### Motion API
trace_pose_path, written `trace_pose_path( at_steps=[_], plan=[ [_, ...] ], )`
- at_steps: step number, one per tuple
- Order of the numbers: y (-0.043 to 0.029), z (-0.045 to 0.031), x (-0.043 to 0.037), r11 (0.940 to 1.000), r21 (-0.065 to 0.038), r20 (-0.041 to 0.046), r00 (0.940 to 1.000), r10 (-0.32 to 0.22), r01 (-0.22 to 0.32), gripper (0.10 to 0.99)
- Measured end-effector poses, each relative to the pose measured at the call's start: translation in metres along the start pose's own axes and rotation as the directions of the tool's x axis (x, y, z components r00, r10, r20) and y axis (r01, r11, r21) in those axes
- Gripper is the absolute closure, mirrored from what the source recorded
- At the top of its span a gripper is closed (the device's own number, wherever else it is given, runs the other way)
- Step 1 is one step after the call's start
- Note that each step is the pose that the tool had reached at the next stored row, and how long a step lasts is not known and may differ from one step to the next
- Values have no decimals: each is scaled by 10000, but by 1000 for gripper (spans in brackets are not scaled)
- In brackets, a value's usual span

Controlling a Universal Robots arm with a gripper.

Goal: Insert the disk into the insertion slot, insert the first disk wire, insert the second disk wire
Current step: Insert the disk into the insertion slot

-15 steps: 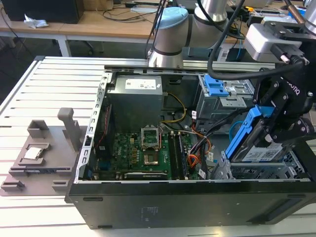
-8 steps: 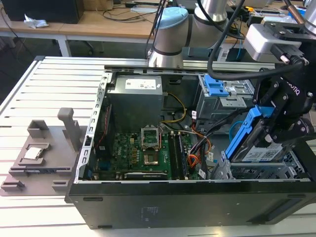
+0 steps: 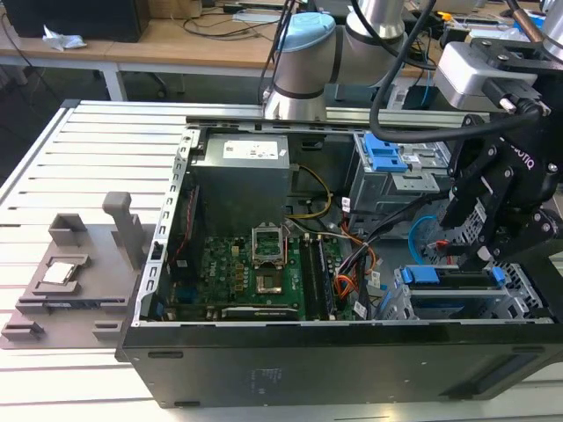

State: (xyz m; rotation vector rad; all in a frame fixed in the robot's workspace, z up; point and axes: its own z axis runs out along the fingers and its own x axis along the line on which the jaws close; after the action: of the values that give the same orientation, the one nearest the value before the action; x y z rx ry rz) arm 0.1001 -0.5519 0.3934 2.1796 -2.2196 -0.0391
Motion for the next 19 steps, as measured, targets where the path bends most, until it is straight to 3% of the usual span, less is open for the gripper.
trace_pose_path(
  at_steps=[4, 8, 9, 15, 19],
  plan=[
    [0, 0, 0, 10000, 0, -2, 10000, 0, 0, 612],
    [0, 0, 0, 10000, 0, -3, 10000, 0, 0, 855],
    [0, 0, 0, 10000, 0, -4, 10000, 0, 0, 976],
    [0, 0, 0, 10000, 0, -6, 10000, 0, 0, 980],
    [-84, -3, -14, 10000, -18, -7, 10000, 0, 0, 980]
  ],
)
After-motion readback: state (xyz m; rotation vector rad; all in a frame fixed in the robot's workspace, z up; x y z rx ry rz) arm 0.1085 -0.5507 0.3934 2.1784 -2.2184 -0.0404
